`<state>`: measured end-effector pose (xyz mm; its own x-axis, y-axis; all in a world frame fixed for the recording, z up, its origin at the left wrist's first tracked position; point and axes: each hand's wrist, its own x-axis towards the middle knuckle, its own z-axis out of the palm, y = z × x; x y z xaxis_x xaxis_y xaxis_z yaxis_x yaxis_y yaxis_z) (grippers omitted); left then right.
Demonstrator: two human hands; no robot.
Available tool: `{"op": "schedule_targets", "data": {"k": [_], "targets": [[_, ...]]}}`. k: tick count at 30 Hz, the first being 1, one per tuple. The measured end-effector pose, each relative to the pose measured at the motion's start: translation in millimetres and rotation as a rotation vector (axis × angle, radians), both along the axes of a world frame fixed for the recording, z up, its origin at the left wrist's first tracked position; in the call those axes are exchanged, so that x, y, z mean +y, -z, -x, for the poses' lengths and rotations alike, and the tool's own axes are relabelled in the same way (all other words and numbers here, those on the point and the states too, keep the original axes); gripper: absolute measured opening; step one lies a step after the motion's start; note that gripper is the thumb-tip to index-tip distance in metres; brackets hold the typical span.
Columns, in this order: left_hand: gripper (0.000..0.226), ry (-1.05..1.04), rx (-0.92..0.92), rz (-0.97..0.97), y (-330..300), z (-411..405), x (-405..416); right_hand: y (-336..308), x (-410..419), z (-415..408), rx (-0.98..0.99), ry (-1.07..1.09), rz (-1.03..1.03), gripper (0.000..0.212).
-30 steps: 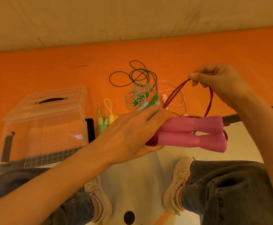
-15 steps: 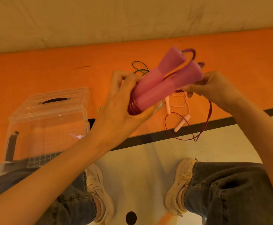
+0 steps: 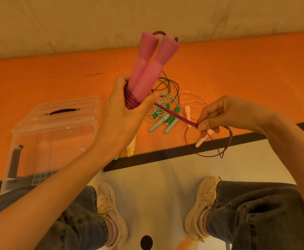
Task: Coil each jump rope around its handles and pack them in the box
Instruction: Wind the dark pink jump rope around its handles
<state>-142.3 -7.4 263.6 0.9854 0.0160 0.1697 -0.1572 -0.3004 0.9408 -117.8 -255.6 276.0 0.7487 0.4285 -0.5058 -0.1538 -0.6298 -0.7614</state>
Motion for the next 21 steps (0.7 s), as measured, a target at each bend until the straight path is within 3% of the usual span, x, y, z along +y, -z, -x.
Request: {"op": "schedule_targets", "data": {"k": [8,17,21], "targets": [[0.041,-0.010,0.046,-0.109,2,-10,3,-2,4,7,0.179,-0.186,-0.142,0.016],[0.067,0.087,-0.068,-0.767,9,-10,9,-12,2,12,0.088,-0.187,-0.219,0.017],[0.085,0.160,-0.052,-0.868,9,-9,10,-15,-4,11,0.031,-0.135,-0.249,0.016]]}}
